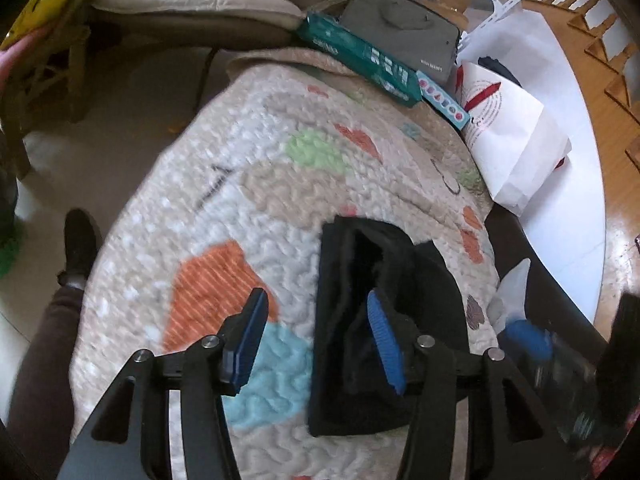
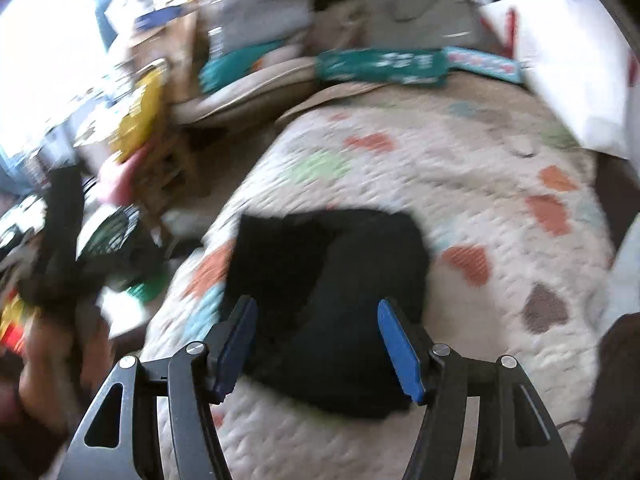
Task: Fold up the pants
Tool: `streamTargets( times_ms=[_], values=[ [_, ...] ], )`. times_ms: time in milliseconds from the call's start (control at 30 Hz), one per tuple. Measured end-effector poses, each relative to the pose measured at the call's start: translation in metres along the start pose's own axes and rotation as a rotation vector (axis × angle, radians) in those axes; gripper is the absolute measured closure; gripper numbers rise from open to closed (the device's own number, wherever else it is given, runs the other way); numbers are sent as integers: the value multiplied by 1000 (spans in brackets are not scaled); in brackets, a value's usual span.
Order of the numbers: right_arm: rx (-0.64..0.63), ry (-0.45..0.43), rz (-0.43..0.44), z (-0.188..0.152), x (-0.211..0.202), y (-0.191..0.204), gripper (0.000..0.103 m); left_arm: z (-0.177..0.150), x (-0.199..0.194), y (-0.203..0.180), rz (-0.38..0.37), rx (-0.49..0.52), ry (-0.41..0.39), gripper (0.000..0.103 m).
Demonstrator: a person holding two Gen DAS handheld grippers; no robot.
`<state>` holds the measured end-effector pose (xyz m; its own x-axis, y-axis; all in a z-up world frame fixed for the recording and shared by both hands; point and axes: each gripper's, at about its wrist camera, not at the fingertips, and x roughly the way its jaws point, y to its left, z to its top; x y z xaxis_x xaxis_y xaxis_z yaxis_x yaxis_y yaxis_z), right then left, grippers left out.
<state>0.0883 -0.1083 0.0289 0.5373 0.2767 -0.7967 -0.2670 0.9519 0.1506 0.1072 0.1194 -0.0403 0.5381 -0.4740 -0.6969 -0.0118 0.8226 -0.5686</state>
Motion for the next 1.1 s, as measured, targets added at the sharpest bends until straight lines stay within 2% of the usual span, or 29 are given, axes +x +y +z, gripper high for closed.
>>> streamTargets(
  times_ms=[67, 167, 233, 300, 400, 500, 533, 600, 667, 733, 800, 867, 967, 1100],
  values=[
    [17, 18, 2, 18, 15, -4, 35, -11, 12, -2, 8, -7, 17, 51],
    [20, 102, 8, 38, 50, 4, 35, -27, 24, 3, 4, -37, 24, 51],
    [-27, 173, -1, 47, 78, 16, 35, -36, 27, 12, -12, -65, 7, 51],
    [-96, 255, -59, 51, 109, 28, 35, -42, 27, 17, -3, -73, -11, 52],
    [-139, 331, -126, 59, 144, 37, 35, -48, 25, 24, 23, -58, -49, 52],
    [-118, 347, -189, 72, 169, 40, 22, -48, 19, 34, 42, -39, -78, 52],
    [-124, 361, -223, 75, 177, 42, 12, -47, 18, 37, 32, -45, -80, 52],
    [-125, 388, -245, 78, 185, 40, 9, -45, 16, 45, -4, -67, -78, 52],
    [-121, 350, -211, 88, 171, 37, 12, -44, 12, 48, -12, -73, -89, 52],
    [-101, 230, -180, 97, 136, 27, 12, -44, 7, 48, -12, -67, -104, 52],
    [-59, 174, -183, 94, 106, 11, 12, -42, 6, 47, -25, -66, -111, 52],
    [-45, 145, -179, 79, 79, -1, 12, -42, 6, 44, -38, -57, -110, 52],
    [-81, 98, -219, 33, 46, -5, 12, -45, 8, 38, -31, -32, -100, 52],
    [-67, 58, -259, -22, 25, -13, 12, -53, 0, 39, -14, -48, -103, 48]
  ],
)
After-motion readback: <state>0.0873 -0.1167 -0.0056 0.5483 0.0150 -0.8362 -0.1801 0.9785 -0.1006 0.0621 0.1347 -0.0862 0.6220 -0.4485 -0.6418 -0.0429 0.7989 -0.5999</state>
